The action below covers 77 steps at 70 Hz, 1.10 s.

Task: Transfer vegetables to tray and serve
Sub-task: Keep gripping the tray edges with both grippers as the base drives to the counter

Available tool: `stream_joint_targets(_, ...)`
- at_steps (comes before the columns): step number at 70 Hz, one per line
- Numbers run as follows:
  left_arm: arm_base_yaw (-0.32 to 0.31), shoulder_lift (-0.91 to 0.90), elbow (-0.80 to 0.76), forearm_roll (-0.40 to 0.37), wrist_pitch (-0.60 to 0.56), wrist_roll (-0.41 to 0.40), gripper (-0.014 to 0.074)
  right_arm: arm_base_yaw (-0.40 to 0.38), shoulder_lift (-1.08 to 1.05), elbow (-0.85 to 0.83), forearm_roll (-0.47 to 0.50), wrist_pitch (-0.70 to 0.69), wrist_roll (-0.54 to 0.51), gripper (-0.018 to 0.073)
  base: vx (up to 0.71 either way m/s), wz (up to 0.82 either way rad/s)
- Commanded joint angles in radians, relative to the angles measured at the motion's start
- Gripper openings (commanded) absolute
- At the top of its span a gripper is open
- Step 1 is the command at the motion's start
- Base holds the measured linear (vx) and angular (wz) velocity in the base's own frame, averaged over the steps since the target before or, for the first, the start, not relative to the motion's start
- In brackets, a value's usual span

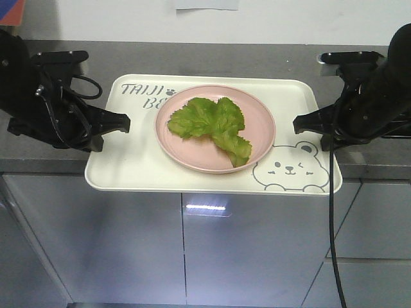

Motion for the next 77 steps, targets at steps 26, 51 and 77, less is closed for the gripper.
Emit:
stream_joint_targets(26, -0.014, -0.046, -0.030, -0.022, -0.064, 0.018, -0.0007, 0.005, -0.047, -0.031, 0.010, -0.050, -0.023, -0.0004, 0.07, -0.25)
stream_joint_targets(51, -0.014, -0.046, -0.030, -0.022, -0.064, 0.018, -0.0007, 0.005, -0.047, -0.031, 0.010, -0.050, -0.023, -0.0004, 0.03, -0.08)
stream_joint_targets(77, -0.014, -0.046, -0.030, -0.022, -0.064, 0.018, -0.0007, 0.005, -0.047, -0.031, 0.010, -0.050, -0.023, -0.0004, 0.01, -0.03)
